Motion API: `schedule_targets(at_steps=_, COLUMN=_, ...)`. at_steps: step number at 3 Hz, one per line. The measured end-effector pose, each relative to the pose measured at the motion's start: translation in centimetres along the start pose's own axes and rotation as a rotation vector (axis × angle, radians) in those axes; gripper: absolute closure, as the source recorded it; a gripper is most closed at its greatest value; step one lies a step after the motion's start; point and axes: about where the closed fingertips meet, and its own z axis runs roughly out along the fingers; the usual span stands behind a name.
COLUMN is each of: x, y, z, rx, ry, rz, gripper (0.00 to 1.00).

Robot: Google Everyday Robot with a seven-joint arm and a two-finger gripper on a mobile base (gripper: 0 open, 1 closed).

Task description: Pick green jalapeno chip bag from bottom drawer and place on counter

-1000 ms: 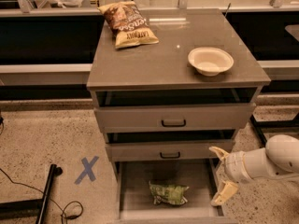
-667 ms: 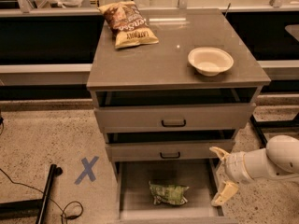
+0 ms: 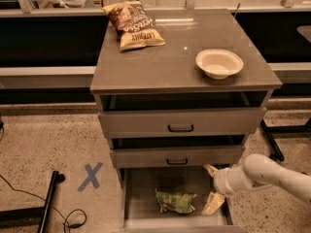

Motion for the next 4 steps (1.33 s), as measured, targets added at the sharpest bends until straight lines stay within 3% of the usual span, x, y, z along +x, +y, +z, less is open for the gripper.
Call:
schedule_targets(at_steps=1, x=1.5, y=2.1, z=3.6, rx=-0.052, ry=-0.025, rz=0.041, gripper=0.0)
schedule_targets(at_steps=2, x=1.4, y=2.1, z=3.5, rx=-0.051, ry=-0.024, rz=0.04, gripper=0.0)
schedule_targets(at_steps=4, x=3.6, y=-0.4, z=10.6, rx=-0.126, ry=-0.124, rz=0.082, gripper=0.0)
